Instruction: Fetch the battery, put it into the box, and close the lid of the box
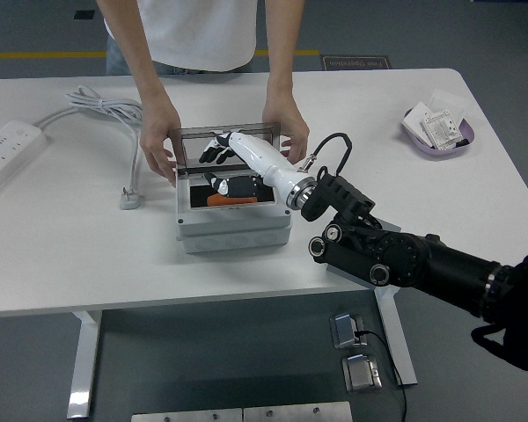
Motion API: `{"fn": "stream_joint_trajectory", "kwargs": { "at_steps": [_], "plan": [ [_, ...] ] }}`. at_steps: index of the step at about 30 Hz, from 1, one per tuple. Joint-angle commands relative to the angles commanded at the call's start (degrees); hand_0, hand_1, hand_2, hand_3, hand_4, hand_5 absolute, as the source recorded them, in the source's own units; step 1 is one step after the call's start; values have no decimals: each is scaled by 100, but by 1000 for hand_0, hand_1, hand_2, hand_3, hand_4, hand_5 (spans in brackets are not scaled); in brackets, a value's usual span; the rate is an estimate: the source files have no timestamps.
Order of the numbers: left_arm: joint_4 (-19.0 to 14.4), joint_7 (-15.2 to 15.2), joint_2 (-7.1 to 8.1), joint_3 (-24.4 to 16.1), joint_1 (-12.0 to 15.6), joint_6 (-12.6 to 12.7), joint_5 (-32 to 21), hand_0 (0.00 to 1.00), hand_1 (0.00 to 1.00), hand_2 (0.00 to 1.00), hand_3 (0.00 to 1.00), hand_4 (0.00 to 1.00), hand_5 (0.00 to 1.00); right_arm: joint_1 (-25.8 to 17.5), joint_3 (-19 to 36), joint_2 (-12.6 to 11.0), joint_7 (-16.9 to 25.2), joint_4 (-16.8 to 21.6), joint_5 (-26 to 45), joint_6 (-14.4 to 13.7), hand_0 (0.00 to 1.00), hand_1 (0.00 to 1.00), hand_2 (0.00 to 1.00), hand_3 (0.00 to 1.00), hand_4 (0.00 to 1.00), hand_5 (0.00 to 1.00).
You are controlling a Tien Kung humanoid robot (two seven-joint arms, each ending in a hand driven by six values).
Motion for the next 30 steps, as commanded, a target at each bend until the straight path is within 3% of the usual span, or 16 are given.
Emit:
{"fn": "stream_joint_trajectory", "kwargs": {
  "at_steps": [9,12,15,19,30],
  "plan": [
    [9,21,-4,-36,77,8,-58,734,755,735,766,649,423,-68,277,-720,-136,1069,678,128,721,614,625,600,639,130],
    [11,44,-7,-94,87,4,-7,734,755,735,766,649,423,38,388,-845,-197,1413,751,178,721,614,625,600,639,130],
    [12,62,2,-143,80,1,38,734,755,735,762,641,416,230,463,-860,-249,1498,765,224,719,604,624,599,655,140],
    [9,66,22,-153,53,-2,49,734,755,735,762,641,416,531,412,-768,-263,1180,851,298,719,604,624,599,655,140],
    [-11,77,53,-143,-53,-7,127,735,754,734,758,639,413,1148,-15,-402,-123,-190,1507,545,720,604,634,605,665,149]
  ]
}}
